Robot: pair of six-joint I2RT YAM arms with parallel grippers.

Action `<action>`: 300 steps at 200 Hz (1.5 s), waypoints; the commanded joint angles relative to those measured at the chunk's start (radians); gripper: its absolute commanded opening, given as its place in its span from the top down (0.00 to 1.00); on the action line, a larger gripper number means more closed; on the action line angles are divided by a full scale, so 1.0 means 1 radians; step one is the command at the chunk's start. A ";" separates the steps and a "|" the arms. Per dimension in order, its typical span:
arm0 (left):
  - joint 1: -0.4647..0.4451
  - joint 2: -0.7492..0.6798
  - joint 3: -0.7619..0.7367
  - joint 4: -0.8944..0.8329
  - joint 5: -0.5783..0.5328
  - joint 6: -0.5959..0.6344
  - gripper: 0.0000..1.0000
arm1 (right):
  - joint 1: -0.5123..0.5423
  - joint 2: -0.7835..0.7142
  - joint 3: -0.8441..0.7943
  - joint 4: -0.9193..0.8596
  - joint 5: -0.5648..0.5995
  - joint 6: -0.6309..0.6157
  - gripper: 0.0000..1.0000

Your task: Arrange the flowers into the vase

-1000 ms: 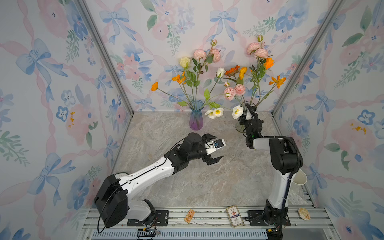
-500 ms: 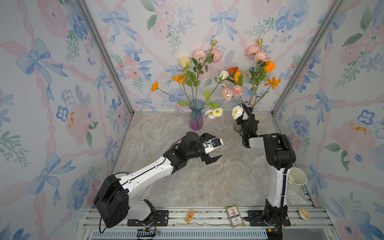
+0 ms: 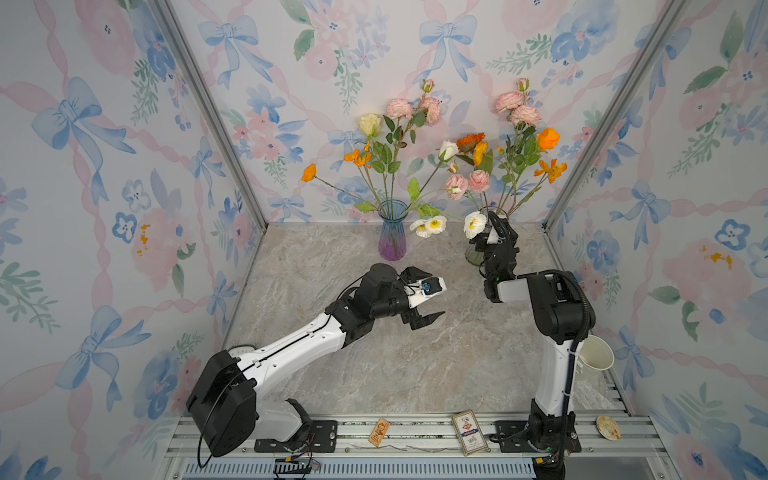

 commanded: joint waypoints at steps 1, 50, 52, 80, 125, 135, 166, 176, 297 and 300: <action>0.006 -0.032 -0.009 0.010 0.025 -0.033 0.02 | 0.021 -0.066 -0.068 0.082 0.037 0.016 0.03; 0.004 -0.120 -0.093 0.078 -0.152 -0.224 0.02 | 0.067 -0.245 -0.328 0.072 0.091 0.072 0.03; 0.004 -0.127 -0.108 0.088 -0.167 -0.235 0.02 | 0.070 -0.258 -0.342 0.067 0.096 0.075 0.03; 0.007 -0.229 -0.365 0.249 -0.435 -0.382 0.02 | 0.142 -0.537 -0.483 -0.248 0.150 0.123 0.03; 0.067 -0.242 -0.646 0.413 -1.077 -0.533 0.02 | 0.136 -0.925 -0.459 -1.095 0.074 0.265 0.03; 0.133 -0.256 -0.643 0.397 -1.139 -0.598 0.02 | 0.089 -0.970 -0.459 -1.209 0.036 0.282 0.03; 0.334 -0.245 -0.681 0.563 -1.065 -0.587 0.02 | -0.094 -1.050 -0.544 -1.272 -0.097 0.305 0.03; 0.366 -0.224 -0.669 0.563 -1.048 -0.581 0.02 | -0.128 -1.076 -0.568 -1.272 -0.084 0.286 0.03; 0.572 0.169 -0.893 1.391 -0.725 -0.458 0.02 | -0.134 -0.881 -0.827 -0.456 -0.001 0.075 0.03; 0.594 0.186 -0.889 1.396 -0.701 -0.473 0.02 | -0.135 -0.874 -0.819 -0.466 -0.002 0.075 0.03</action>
